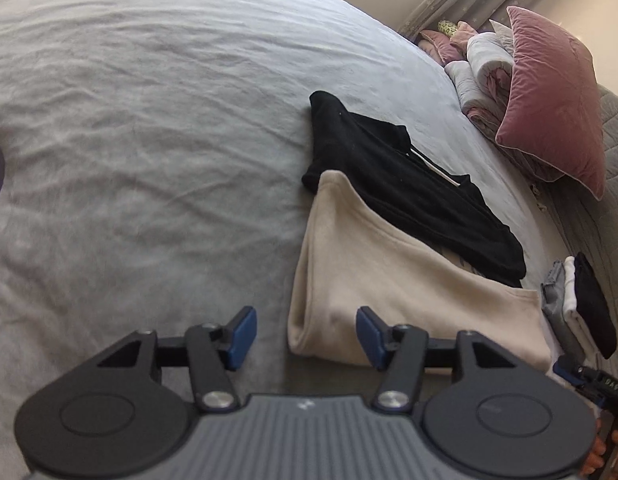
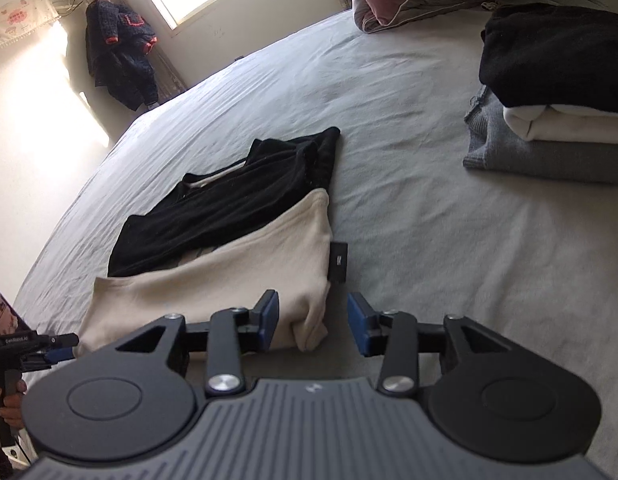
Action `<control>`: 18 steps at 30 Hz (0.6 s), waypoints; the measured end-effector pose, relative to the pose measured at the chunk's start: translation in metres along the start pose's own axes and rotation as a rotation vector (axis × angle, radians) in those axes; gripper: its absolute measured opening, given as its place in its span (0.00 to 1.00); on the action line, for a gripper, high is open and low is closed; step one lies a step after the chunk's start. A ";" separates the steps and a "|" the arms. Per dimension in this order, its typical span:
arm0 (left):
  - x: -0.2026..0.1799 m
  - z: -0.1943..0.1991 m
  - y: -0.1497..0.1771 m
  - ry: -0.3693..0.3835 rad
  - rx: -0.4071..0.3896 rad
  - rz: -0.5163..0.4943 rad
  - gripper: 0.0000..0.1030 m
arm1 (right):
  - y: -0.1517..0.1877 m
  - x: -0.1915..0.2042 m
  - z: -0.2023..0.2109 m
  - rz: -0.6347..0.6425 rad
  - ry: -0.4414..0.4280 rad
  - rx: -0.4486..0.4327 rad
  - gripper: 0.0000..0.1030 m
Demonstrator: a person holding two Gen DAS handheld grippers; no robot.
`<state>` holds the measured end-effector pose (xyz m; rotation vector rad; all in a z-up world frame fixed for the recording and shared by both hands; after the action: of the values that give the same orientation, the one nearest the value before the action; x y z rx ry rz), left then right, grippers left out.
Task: Fold clothes
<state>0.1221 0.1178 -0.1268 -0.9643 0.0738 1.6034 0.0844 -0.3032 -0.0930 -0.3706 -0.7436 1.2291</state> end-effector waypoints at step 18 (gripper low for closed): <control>0.001 -0.018 0.018 0.101 -0.160 0.332 0.26 | 0.022 0.029 -0.031 0.347 0.097 -0.064 0.20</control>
<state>0.1165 0.1037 -0.1479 -1.2047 0.1858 1.8842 0.0945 -0.2650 -0.1204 -0.6269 -0.6531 1.5029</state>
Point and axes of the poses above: each gripper's, at about its wrist camera, not at the fingertips, and z roughly against the way its jaws point, x to its left, y to its underside, the point moved 10 cm from there along -z, roughly the way its jaws point, and after that the axes turned 9 degrees about y, right-handed, at the moved point
